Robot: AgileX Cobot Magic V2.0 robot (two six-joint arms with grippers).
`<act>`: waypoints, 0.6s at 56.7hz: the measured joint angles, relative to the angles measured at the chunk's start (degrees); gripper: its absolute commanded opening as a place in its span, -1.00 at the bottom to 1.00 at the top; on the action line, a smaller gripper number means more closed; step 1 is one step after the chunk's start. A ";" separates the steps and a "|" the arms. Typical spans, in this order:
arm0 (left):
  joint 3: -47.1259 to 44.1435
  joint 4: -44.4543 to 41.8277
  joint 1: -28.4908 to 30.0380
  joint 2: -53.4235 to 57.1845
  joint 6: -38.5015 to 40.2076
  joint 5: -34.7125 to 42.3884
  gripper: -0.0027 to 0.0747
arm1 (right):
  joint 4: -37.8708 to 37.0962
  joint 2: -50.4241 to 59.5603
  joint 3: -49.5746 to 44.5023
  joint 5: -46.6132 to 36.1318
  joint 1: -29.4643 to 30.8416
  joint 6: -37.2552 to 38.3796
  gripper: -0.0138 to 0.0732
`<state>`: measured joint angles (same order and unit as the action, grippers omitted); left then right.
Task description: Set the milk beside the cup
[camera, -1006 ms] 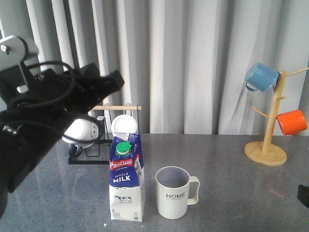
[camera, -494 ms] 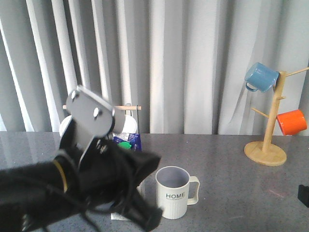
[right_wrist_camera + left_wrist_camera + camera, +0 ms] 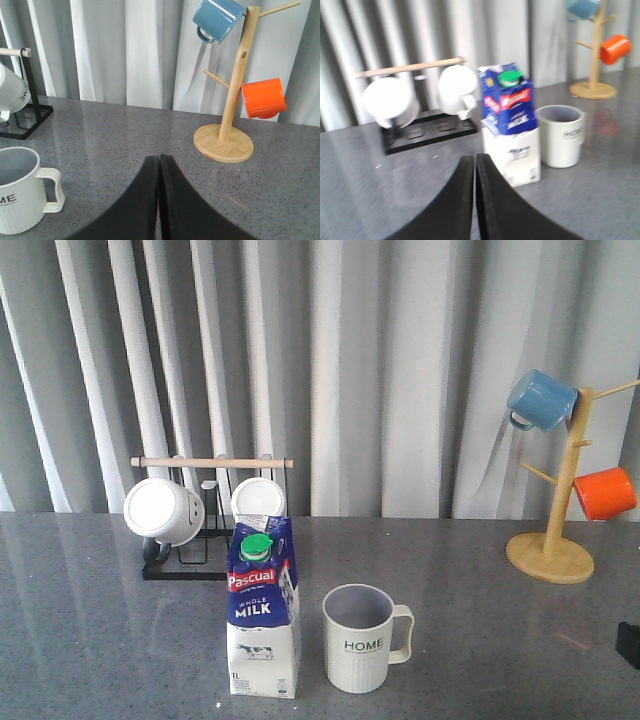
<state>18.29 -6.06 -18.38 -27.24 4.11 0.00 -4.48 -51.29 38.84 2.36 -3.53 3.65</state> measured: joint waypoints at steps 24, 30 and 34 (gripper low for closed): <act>-17.89 2.61 16.89 18.82 0.58 0.81 -0.95 | 0.00 0.00 0.00 0.00 0.00 0.00 -0.70; -19.54 2.11 18.40 22.69 0.58 0.92 -0.95 | 0.00 0.00 0.00 0.00 0.00 0.00 -0.70; -19.63 2.09 18.78 25.73 0.58 0.00 -0.95 | 0.00 0.00 0.00 0.00 0.00 0.00 -0.70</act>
<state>-1.34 -3.97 0.41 -1.51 4.68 0.00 -4.48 -51.29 38.84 2.36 -3.53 3.65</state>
